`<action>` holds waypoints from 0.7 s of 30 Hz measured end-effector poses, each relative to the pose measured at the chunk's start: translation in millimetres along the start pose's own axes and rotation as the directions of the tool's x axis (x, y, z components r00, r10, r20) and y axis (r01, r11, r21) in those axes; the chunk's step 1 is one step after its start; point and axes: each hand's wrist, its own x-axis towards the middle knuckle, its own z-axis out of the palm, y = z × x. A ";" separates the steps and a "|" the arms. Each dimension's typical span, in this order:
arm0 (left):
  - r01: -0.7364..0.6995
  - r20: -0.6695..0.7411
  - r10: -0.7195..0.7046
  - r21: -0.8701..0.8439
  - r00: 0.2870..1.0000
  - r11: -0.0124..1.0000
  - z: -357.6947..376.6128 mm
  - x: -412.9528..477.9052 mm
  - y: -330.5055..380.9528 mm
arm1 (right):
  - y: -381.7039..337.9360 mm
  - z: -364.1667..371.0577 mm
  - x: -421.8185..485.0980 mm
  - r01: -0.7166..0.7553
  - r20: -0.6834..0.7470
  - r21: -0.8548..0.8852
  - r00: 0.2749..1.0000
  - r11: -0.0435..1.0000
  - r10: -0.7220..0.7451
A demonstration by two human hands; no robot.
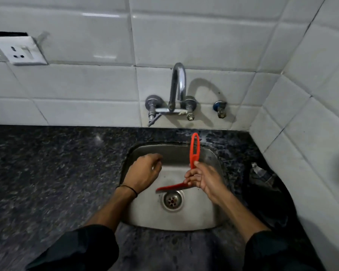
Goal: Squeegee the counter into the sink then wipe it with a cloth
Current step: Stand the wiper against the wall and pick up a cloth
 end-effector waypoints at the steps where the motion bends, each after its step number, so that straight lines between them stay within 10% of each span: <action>1: -0.034 -0.007 0.034 0.019 0.999 0.999 -0.5 11.9 7.4 | -3.5 -4.9 6.9 0.057 -0.026 -0.039 0.998 0.998 -0.058; 10: -0.346 -0.138 0.380 0.222 0.914 0.912 14.6 118.4 62.9 | -81.2 -81.7 97.9 0.358 -0.323 -0.324 0.828 0.875 -0.458; 21: -0.039 -0.164 0.104 0.358 0.981 0.933 52.3 181.6 64.5 | -108.0 -139.9 185.6 0.147 -0.480 -0.486 0.779 0.861 -0.404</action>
